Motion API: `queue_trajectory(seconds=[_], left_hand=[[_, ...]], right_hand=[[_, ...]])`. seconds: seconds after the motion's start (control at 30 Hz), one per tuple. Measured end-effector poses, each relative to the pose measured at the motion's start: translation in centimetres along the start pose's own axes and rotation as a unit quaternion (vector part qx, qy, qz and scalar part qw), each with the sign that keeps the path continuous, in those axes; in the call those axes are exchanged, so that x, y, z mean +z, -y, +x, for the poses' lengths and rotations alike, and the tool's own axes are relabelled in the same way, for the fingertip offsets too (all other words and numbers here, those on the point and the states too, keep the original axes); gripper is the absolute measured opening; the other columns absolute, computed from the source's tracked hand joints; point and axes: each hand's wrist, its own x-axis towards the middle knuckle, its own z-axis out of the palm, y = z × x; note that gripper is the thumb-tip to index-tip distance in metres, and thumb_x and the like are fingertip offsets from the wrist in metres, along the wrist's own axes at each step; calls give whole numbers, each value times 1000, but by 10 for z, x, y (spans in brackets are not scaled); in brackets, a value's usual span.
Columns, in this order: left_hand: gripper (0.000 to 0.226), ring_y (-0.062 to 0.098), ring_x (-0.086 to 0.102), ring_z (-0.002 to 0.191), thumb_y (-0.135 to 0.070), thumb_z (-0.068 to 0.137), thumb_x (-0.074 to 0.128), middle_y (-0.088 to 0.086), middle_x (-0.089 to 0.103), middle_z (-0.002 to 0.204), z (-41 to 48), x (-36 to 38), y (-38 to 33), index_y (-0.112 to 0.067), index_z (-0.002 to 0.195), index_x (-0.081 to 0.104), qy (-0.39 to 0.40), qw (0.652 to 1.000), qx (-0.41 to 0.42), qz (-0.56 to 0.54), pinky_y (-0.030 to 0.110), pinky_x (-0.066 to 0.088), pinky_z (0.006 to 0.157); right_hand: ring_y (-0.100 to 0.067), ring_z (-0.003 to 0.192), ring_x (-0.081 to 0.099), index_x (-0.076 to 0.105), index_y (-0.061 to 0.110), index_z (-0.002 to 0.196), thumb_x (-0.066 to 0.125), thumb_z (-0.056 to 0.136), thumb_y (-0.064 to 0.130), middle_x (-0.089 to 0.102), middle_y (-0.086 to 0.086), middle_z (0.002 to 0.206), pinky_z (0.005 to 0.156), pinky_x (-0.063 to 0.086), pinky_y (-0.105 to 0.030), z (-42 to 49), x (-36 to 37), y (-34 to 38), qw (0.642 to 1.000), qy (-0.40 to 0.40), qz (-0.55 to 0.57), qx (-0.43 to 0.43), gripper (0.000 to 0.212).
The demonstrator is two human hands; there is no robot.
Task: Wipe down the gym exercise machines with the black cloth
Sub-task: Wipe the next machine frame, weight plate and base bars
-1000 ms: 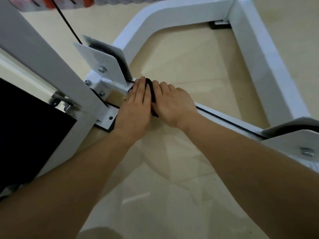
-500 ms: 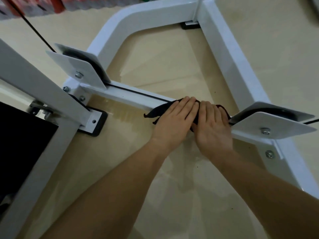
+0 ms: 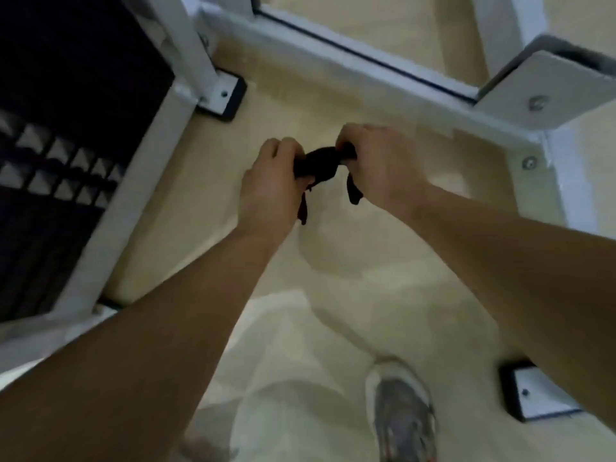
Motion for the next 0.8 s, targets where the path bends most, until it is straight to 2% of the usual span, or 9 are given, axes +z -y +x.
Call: queue_trajectory(seconds=[0.07, 0.17, 0.3, 0.37, 0.43, 0.53, 0.6, 0.7, 0.8], left_hand=[[22, 20, 52, 80, -26, 87, 72, -2, 52, 95, -67, -16, 2, -17, 97, 55, 53, 995, -85, 14, 30, 33, 67], [24, 16, 58, 78, -32, 83, 78, -7, 58, 88, -165, -53, 3, -21, 93, 58, 126, 969, -209, -44, 25, 40, 62], [32, -3, 55, 74, -33, 74, 87, -17, 58, 84, -274, -123, -12, -23, 97, 67, 177, 940, -261, -128, 15, 41, 57], [29, 6, 62, 72, -35, 76, 86, -12, 63, 87, -321, -165, -26, -25, 99, 70, 192, 934, -258, -156, 24, 51, 53], [9, 15, 65, 65, -27, 86, 77, -5, 68, 91, -366, -206, -40, -28, 94, 71, 189, 938, -239, -167, 26, 52, 46], [26, 13, 67, 67, -8, 90, 62, -5, 71, 87, -434, -269, -57, -31, 81, 70, 173, 955, -191, -148, 17, 51, 50], [30, 15, 69, 68, -6, 86, 59, -5, 71, 82, -478, -309, -69, -33, 77, 68, 178, 959, -171, -142, 23, 54, 55], [23, 3, 61, 49, -7, 86, 60, -3, 69, 75, -543, -369, -85, -28, 84, 70, 185, 956, -159, -162, 17, 45, 45], [24, -5, 56, 52, -7, 85, 61, -17, 66, 68, -607, -431, -96, -30, 84, 69, 149, 963, -156, -159, 17, 44, 57]], right_hand=[[-30, 85, 60, 61, 19, 104, 58, 95, 20, 65, -3, 95, 68, 49, -40, -62, -5, 27, 998, 66, 20, -4, 9], [-30, 86, 60, 59, 19, 105, 59, 96, 21, 64, -3, 97, 67, 48, -38, -150, -17, 69, 992, 115, 32, -29, 9], [-26, 90, 60, 62, 22, 105, 65, 92, 25, 64, 0, 100, 68, 46, -34, -255, -50, 121, 985, 167, 41, -11, 14], [-23, 92, 61, 63, 26, 103, 68, 87, 27, 64, 4, 100, 73, 50, -35, -302, -76, 149, 976, 209, 63, 16, 17], [-19, 94, 62, 64, 32, 103, 70, 82, 31, 65, 9, 101, 78, 53, -35, -346, -103, 180, 962, 263, 69, 35, 21], [-17, 100, 61, 64, 30, 108, 67, 83, 33, 62, 10, 109, 87, 53, -35, -409, -142, 241, 939, 325, 99, 49, 26], [-19, 101, 60, 58, 23, 113, 62, 88, 27, 56, 5, 117, 87, 50, -36, -447, -167, 283, 950, 282, 125, 53, 25], [-21, 103, 53, 46, 24, 121, 63, 89, 20, 40, 2, 130, 85, 46, -35, -492, -206, 344, 967, 220, 127, -10, 37], [-16, 129, 30, 53, 37, 127, 62, 90, 19, 32, 12, 143, 103, 39, -34, -532, -248, 398, 936, 318, 112, -100, 42]])
